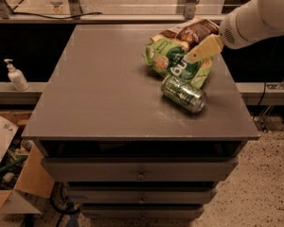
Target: Move green rice chip bag near green can
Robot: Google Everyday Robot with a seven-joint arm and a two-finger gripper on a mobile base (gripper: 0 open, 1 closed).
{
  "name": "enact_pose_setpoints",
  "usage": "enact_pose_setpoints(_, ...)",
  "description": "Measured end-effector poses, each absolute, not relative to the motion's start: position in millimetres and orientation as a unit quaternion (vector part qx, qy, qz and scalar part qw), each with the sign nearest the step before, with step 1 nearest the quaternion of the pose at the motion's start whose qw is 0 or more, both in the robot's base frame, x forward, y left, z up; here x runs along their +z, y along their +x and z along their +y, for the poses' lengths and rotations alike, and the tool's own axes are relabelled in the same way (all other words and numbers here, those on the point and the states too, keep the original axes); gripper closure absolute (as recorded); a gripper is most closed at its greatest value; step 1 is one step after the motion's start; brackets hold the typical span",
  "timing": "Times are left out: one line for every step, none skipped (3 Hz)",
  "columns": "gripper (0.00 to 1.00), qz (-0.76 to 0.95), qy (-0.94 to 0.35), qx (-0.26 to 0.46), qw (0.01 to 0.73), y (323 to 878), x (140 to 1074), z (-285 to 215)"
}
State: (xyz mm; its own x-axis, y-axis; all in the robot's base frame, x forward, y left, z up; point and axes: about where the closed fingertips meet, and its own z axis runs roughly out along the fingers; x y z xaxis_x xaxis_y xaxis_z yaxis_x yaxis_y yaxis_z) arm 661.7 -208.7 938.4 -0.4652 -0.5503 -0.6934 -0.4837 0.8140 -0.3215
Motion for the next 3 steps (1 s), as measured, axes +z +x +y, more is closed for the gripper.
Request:
enact_pose_setpoints(0.00, 0.851, -0.255, -0.079, 0.451, 646, 960, -245)
enact_pose_setpoints(0.00, 0.846, -0.207, -0.117, 0.478, 626, 978, -282)
enact_pose_setpoints(0.00, 0.843, -0.169, -0.142, 0.490, 606, 988, -312)
